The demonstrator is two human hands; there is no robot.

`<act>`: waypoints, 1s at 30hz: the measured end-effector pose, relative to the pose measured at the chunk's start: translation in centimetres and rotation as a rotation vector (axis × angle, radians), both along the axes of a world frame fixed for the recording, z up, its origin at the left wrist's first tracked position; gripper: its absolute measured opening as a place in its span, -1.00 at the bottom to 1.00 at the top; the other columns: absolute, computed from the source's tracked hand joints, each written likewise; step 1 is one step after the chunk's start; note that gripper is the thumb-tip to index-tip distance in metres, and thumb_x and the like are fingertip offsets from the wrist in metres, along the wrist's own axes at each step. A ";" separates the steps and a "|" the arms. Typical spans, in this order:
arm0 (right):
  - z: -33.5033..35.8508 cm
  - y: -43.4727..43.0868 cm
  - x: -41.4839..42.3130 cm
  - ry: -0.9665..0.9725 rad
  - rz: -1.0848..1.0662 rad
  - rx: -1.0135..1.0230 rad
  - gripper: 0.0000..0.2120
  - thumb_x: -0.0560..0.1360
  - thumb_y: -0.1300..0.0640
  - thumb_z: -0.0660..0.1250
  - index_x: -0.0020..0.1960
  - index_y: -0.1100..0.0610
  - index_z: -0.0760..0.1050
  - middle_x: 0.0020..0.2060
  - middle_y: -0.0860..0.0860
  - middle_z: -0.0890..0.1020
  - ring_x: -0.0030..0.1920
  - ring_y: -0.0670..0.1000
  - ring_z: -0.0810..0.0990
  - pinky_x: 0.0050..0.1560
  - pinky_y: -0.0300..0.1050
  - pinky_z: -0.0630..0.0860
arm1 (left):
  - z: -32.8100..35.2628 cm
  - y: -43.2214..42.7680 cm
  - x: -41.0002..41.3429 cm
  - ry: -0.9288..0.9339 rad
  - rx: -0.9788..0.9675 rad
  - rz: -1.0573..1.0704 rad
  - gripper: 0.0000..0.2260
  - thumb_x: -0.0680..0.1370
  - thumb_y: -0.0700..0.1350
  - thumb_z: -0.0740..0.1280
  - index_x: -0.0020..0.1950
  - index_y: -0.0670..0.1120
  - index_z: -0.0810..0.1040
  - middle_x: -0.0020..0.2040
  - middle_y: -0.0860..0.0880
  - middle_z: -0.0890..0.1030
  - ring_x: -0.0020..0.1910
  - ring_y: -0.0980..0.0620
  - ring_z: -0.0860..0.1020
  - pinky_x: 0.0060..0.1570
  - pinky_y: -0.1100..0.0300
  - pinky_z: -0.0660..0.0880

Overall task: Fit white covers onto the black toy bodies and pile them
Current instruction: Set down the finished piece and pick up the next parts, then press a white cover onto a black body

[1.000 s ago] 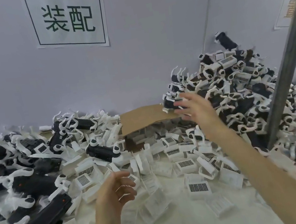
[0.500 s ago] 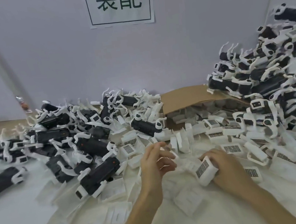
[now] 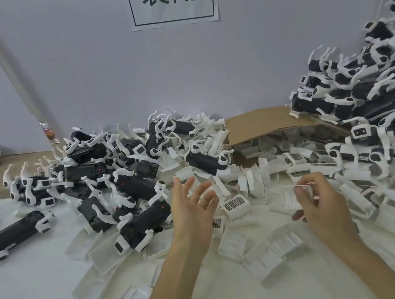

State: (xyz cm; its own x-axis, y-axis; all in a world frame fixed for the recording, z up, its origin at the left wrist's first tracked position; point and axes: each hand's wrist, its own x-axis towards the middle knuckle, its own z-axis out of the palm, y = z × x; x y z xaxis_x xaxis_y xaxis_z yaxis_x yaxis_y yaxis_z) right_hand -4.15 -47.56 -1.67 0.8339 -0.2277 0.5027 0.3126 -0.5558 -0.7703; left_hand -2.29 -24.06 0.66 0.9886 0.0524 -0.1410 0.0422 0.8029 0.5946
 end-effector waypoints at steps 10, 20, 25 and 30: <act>0.4 0.0 0.0 0.139 0.123 0.234 -0.89 0.62 0.22 0.28 -0.06 0.07 0.43 -0.13 -0.04 0.54 -0.43 0.12 0.69 -0.42 -0.20 0.57 | 1.1 -3.0 0.6 -0.340 1.266 0.100 -0.81 0.62 -0.21 0.30 0.04 0.08 0.60 0.03 0.22 0.62 -0.02 0.29 0.57 -0.19 0.44 0.44; 0.3 0.2 0.1 0.169 0.128 0.191 -0.80 0.61 0.23 0.29 -0.12 -0.02 0.43 -0.14 -0.11 0.62 -0.49 0.13 0.66 -0.52 -0.16 0.54 | 2.9 0.9 9.0 -0.555 2.454 0.195 -0.47 0.50 -0.22 0.38 0.44 -0.02 0.36 0.41 0.02 0.46 0.42 -0.04 0.32 0.34 0.01 0.26; 0.3 -0.1 0.5 0.266 0.220 0.376 -0.92 0.60 0.31 0.29 -0.04 0.16 0.45 -0.09 0.15 0.61 -0.42 0.25 0.68 -0.47 -0.10 0.57 | 2.1 0.3 9.4 -0.531 2.619 0.324 -0.61 0.51 -0.20 0.35 0.34 -0.03 0.51 0.31 -0.06 0.42 0.31 -0.10 0.35 0.28 0.02 0.31; 0.5 0.1 0.4 0.251 0.272 0.419 -0.84 0.54 0.40 0.32 0.00 0.17 0.46 -0.06 0.12 0.64 -0.27 0.18 0.72 -0.35 -0.19 0.57 | 1.5 0.6 8.9 -0.504 2.548 0.454 -0.72 0.60 0.03 0.34 0.29 0.01 0.55 0.32 0.00 0.48 0.35 -0.06 0.36 0.34 -0.02 0.23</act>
State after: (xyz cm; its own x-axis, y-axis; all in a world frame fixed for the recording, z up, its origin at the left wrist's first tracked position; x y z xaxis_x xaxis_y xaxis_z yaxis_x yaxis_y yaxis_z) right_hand -3.78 -47.44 -1.12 0.9730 -0.1253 0.1939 0.1806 -0.1105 -0.9773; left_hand 6.60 -23.43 2.17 0.8123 -0.2282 0.5368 -0.1776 -0.9734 -0.1450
